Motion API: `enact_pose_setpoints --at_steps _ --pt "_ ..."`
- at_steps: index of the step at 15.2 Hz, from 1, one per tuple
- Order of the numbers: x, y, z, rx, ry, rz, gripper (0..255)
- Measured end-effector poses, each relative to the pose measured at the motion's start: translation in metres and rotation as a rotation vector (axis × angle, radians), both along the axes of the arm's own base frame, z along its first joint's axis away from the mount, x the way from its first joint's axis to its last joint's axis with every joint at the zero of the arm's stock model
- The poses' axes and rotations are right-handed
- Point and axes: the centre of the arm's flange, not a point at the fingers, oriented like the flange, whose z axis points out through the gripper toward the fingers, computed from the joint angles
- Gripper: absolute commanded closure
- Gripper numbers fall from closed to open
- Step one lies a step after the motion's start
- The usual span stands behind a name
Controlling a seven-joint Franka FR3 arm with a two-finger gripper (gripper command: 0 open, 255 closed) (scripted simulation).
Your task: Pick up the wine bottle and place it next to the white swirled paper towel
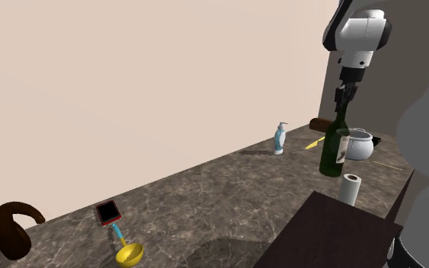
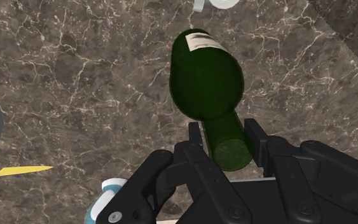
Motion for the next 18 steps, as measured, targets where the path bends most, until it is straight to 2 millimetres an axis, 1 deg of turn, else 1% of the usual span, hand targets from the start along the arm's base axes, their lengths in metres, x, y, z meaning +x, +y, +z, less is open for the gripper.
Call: enact_pose_setpoints --at_steps 18 --pt "0.000 0.001 -0.096 0.000 0.000 0.000 255"
